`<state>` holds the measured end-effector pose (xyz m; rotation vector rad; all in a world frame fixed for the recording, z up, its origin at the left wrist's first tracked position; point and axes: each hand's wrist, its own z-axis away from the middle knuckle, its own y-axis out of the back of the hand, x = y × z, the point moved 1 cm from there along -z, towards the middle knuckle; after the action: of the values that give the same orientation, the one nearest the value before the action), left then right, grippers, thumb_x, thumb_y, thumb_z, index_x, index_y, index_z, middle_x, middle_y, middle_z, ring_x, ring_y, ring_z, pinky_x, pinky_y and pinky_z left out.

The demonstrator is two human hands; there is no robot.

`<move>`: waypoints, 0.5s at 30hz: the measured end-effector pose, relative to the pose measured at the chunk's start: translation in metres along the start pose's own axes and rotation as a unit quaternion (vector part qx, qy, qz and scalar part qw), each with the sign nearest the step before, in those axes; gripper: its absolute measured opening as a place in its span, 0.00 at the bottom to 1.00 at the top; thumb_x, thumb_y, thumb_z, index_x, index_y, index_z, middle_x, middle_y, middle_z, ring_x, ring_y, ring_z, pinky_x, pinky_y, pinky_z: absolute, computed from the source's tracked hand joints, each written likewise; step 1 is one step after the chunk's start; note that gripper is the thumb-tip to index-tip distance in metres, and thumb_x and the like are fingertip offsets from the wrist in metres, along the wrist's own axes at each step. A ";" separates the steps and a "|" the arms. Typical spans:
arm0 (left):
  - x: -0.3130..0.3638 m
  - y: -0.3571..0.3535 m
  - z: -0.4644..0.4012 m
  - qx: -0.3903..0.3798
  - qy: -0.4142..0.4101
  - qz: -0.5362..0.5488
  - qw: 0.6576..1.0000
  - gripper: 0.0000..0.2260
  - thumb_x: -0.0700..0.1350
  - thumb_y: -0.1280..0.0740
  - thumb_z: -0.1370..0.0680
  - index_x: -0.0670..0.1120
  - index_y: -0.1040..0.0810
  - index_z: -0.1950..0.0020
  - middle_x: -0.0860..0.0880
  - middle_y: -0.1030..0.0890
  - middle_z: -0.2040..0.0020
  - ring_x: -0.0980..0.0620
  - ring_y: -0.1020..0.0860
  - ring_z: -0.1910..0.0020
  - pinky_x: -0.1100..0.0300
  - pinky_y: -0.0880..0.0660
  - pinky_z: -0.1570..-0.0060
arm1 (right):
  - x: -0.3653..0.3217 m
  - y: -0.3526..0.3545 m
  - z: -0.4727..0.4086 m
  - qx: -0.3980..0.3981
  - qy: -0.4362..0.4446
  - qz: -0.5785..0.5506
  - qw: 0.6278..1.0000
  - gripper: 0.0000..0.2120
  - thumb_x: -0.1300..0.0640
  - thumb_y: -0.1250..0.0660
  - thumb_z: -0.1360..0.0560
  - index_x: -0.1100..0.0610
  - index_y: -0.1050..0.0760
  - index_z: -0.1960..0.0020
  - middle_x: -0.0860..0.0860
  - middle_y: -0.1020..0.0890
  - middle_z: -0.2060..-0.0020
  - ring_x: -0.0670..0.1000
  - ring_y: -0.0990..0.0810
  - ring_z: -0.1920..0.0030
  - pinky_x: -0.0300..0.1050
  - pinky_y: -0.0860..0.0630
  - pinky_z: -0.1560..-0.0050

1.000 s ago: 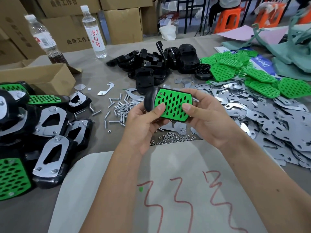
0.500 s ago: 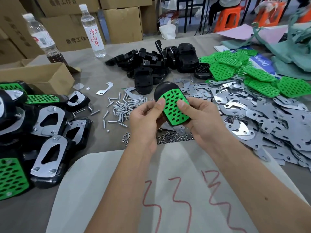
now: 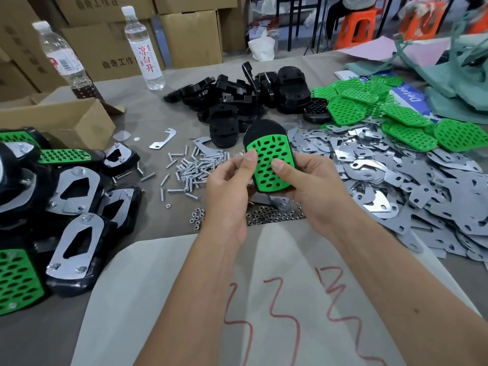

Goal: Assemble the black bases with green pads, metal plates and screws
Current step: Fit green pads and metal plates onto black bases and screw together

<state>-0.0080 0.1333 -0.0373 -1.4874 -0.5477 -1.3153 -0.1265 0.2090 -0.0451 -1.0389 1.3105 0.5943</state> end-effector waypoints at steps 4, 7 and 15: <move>0.002 0.004 -0.001 0.007 0.003 -0.009 1.000 0.10 0.43 0.30 0.19 0.36 0.18 0.46 0.33 0.16 0.44 0.29 0.18 0.42 0.26 0.24 0.43 | -0.002 0.001 -0.001 -0.012 -0.038 0.020 0.999 0.11 0.60 0.31 0.19 0.64 0.18 0.40 0.62 0.13 0.47 0.62 0.13 0.46 0.51 0.15 0.51; 0.002 0.006 -0.004 -0.010 -0.010 -0.063 0.998 0.06 0.42 0.31 0.18 0.39 0.18 0.52 0.35 0.15 0.48 0.30 0.18 0.44 0.26 0.23 0.43 | -0.003 0.005 -0.003 0.028 -0.030 -0.014 0.999 0.17 0.57 0.28 0.22 0.62 0.20 0.36 0.64 0.16 0.42 0.65 0.15 0.42 0.61 0.16 0.48; -0.002 0.001 -0.003 -0.060 -0.005 -0.077 0.995 0.09 0.42 0.30 0.18 0.37 0.19 0.42 0.38 0.14 0.49 0.43 0.14 0.52 0.45 0.15 0.52 | -0.004 0.000 -0.003 0.108 0.023 -0.043 0.993 0.07 0.65 0.29 0.23 0.63 0.18 0.46 0.63 0.14 0.51 0.60 0.15 0.51 0.65 0.17 0.45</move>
<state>-0.0093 0.1307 -0.0402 -1.5761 -0.6071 -1.4834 -0.1285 0.2073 -0.0406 -0.9299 1.3309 0.3562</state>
